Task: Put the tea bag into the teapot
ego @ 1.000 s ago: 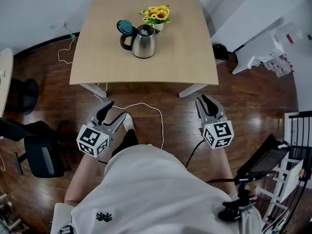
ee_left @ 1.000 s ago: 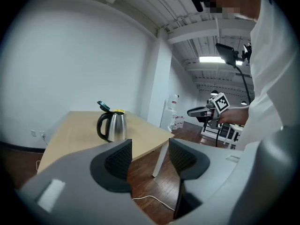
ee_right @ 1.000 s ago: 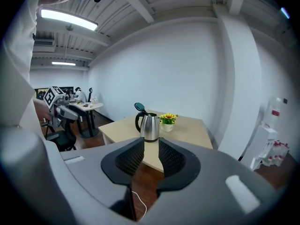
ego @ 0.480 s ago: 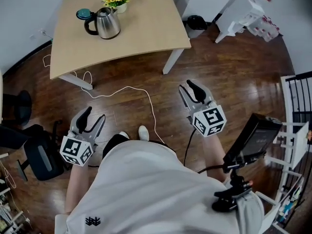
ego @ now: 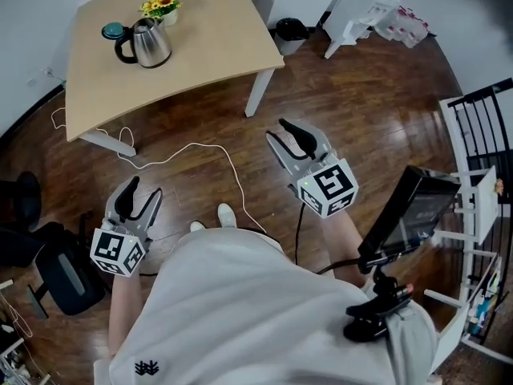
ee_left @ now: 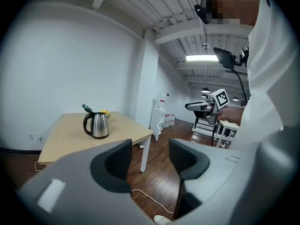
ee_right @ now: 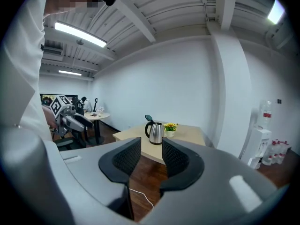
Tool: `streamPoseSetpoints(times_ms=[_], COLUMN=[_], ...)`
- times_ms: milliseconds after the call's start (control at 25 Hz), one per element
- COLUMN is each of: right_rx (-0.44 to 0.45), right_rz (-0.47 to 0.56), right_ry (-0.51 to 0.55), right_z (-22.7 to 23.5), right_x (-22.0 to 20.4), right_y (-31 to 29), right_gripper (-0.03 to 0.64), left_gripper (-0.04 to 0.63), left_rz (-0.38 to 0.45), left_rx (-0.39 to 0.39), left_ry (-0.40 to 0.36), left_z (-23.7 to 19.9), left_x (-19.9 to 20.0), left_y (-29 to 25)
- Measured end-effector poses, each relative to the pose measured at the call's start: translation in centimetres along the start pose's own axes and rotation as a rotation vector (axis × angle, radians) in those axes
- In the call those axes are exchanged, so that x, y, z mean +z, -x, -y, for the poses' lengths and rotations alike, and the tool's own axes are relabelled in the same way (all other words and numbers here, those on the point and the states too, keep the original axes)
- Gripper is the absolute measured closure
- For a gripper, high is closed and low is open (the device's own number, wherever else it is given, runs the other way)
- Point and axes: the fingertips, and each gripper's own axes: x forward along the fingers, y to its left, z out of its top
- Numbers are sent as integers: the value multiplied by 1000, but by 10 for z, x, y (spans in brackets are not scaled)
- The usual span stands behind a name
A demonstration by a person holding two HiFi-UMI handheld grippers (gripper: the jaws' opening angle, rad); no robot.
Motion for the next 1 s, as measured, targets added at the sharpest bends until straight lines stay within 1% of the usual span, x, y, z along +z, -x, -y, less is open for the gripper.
streamPoseSetpoints(times_ms=[240, 400, 760, 1000], right_rx=[-14, -6, -8, -15], right_rz=[-5, -27, -42, -53], right_ry=[7, 28, 39, 44], right_z=[-13, -20, -34, -44], right_x=[2, 6, 11, 8], right_y=[0, 1, -3, -4], right_gripper=[480, 482, 483, 486], left_gripper=[345, 345, 345, 345], left_rz=[3, 0, 13, 18], left_rx=[-5, -7, -24, -26], left_ry=[9, 14, -3, -5], left_z=[-1, 0, -5, -10], left_x=[-9, -10, -4, -12], left_y=[10, 14, 21, 28])
